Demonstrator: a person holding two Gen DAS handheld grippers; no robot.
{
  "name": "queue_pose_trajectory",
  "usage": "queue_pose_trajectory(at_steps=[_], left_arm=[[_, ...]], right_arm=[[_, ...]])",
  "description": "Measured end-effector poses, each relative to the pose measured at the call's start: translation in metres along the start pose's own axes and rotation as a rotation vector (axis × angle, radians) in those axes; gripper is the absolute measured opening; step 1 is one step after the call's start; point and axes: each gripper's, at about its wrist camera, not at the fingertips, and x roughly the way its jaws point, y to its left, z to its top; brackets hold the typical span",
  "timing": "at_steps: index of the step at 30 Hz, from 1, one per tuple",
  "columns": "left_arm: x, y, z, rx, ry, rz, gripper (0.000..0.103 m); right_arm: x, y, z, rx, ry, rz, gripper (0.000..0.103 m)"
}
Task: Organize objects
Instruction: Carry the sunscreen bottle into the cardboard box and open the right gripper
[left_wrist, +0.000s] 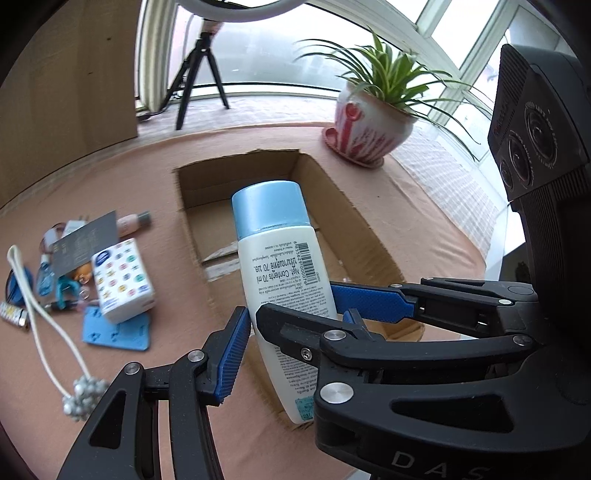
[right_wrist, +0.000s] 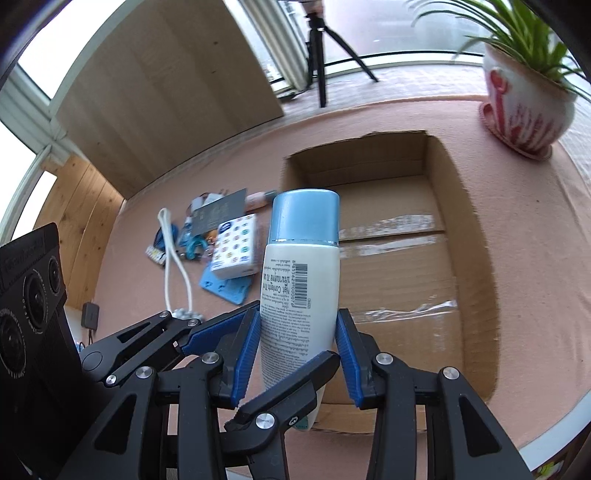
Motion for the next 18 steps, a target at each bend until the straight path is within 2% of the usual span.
queue_pose_trajectory(at_steps=[11,12,14,15,16,18], left_arm=[[0.036,-0.027,0.015,0.036,0.028,-0.015,0.056],[0.037,-0.029,0.015,0.039,0.028,-0.007,0.056],[0.04,-0.029,0.016,0.041,0.028,0.042,0.063],[0.04,-0.026,0.016,0.034,0.026,0.053,0.071],[0.039,-0.024,0.016,0.025,0.022,0.056,0.073],[0.036,-0.019,0.016,0.012,0.018,0.063,0.073]], right_arm=[[-0.002,-0.038,0.001,0.04,-0.008,-0.023,0.038],[-0.002,-0.038,0.002,0.033,-0.019,-0.051,0.038],[-0.003,-0.038,0.003,0.02,-0.039,-0.11,0.045],[-0.004,-0.04,0.004,0.018,-0.05,-0.134,0.053],[-0.006,-0.041,0.004,0.022,-0.063,-0.145,0.057],[-0.009,-0.044,0.005,0.028,-0.076,-0.157,0.058]])
